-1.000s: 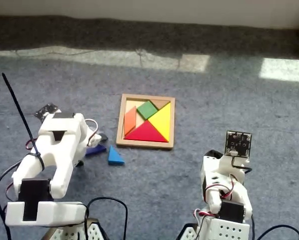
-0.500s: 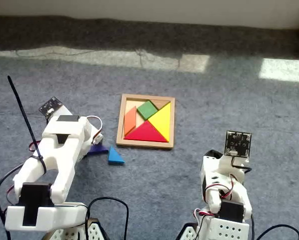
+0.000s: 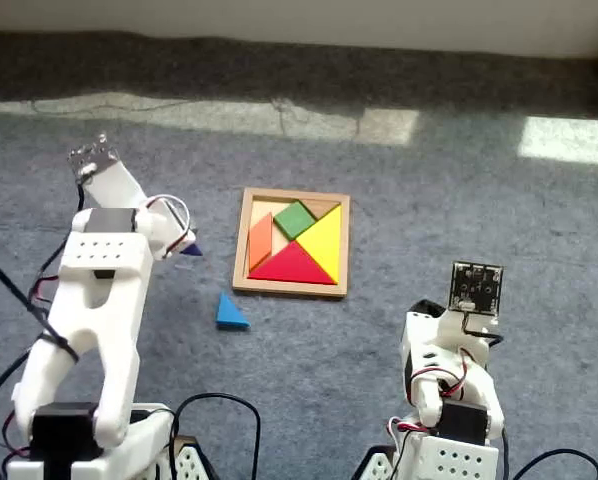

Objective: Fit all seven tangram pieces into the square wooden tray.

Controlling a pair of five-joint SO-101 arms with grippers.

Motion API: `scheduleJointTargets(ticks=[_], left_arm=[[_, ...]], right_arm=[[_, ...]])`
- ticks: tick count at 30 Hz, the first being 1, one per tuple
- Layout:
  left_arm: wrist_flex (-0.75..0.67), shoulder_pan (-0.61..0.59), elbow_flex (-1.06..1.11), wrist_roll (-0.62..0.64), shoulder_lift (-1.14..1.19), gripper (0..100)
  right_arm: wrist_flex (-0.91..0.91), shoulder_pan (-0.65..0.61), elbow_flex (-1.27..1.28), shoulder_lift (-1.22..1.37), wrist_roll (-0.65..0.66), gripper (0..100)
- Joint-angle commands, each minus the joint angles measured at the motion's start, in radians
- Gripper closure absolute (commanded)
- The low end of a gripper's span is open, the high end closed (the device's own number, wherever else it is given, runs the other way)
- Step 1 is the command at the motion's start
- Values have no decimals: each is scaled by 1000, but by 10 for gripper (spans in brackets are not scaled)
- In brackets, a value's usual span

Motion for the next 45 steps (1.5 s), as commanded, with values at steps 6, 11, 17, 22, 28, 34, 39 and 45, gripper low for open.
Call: scheduleJointTargets(ticks=[6,11,17,22,28,34,39,45], left_arm=[[-120,68,-88,-512,-50,995],[-147,148,-102,-585,-50,993],[-144,196,-220,-609,65,993],[-109,214,-432,-815,308,993],[61,237,-743,-1017,607,993],[219,248,-1063,-1094,862,992],[374,295,-1302,-1142,1040,992],[562,361,-1552,-1138,1193,896]], right_arm=[[5,13,145,5,9,991],[5,13,145,5,9,991],[4,13,145,5,9,991],[2,13,145,5,9,991],[1,13,145,5,9,991],[1,12,145,5,9,991],[-1,12,145,5,9,991],[-1,12,145,5,9,991]])
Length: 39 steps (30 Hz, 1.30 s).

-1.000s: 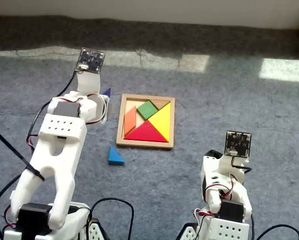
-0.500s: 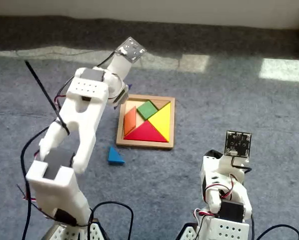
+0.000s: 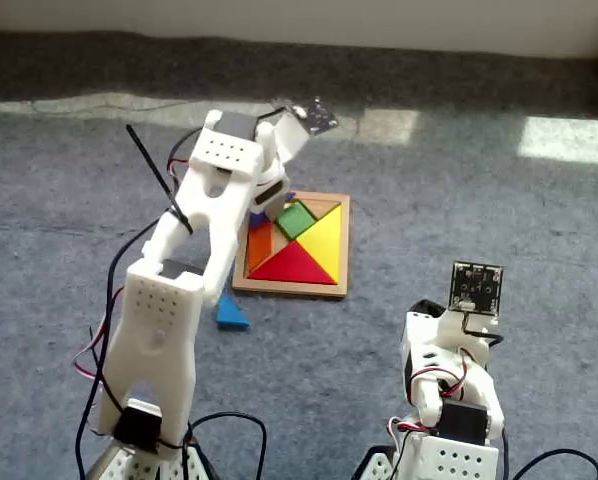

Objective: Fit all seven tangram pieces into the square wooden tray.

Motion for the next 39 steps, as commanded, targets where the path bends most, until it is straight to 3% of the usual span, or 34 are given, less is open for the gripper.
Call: scheduleJointTargets(ticks=[1,12,24,39], left_arm=[[109,42,-176,-6,39,873],[241,15,-421,-5,140,857],[239,-71,-424,-6,145,777],[269,-76,-432,-2,134,780]], right_arm=[[-1,12,145,5,9,991],[-1,12,145,5,9,991],[-1,12,145,5,9,991],[-2,12,145,5,9,991]])
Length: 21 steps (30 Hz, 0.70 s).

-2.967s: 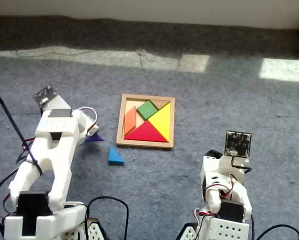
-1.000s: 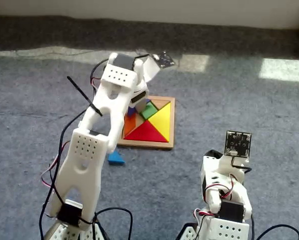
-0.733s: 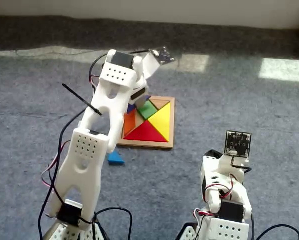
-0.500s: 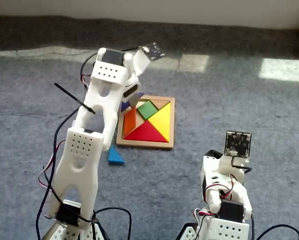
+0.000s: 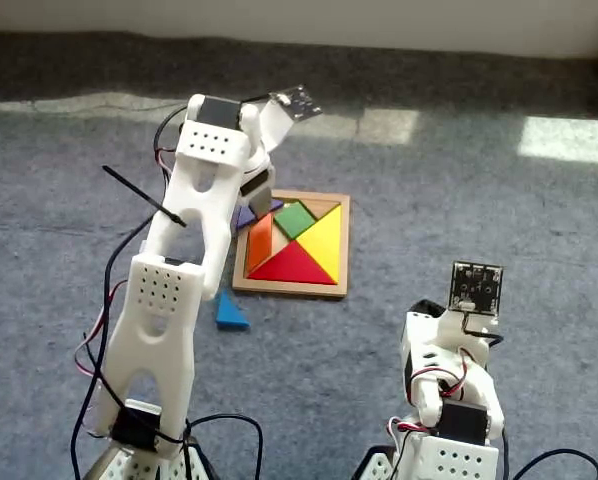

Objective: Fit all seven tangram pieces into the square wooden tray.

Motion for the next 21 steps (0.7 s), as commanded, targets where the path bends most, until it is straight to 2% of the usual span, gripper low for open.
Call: scheduleJointTargets(ticks=[1,9,21], left_arm=[[5,-16,-50,6,-22,780],[-83,-59,-41,48,-10,873],[-81,27,-48,51,110,881]], right_arm=[[-2,12,145,5,9,991],[-2,12,145,5,9,991],[-2,12,145,5,9,991]])
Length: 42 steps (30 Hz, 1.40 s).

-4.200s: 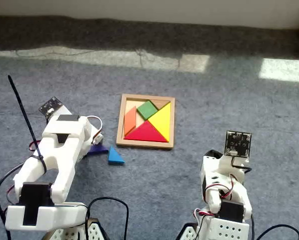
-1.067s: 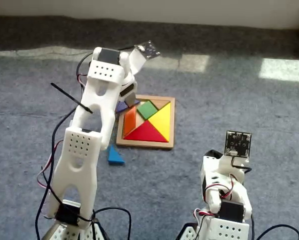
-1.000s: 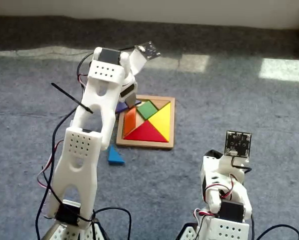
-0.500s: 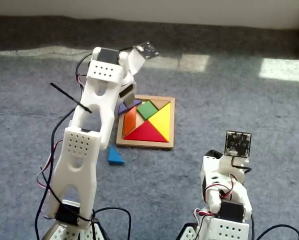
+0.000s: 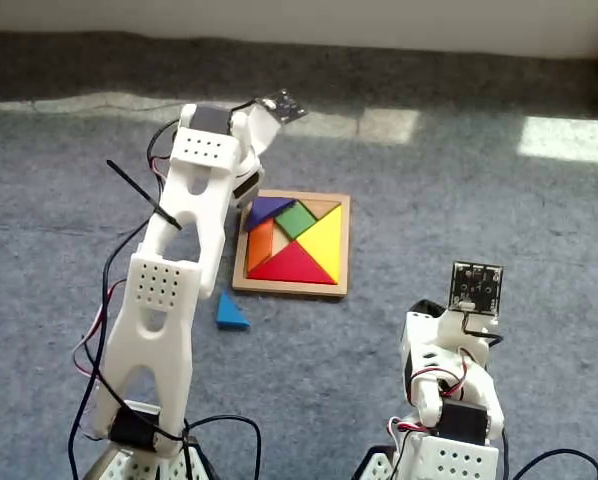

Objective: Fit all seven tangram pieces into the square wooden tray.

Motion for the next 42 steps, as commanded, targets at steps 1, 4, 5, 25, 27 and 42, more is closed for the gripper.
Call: scheduleJointTargets(ticks=[1,4,5,25,27,42], left_arm=[[-8,44,-27,12,-4,881],[-6,30,-67,68,-12,881],[-5,21,-96,84,-15,881],[17,67,-2,117,-28,879],[-9,65,45,117,-30,880],[127,25,-243,304,-42,881]], right_arm=[[-2,12,145,5,9,991],[-2,12,145,5,9,991],[-2,12,145,5,9,991],[-2,12,145,5,9,991],[-2,12,145,5,9,991],[-2,12,145,5,9,991]])
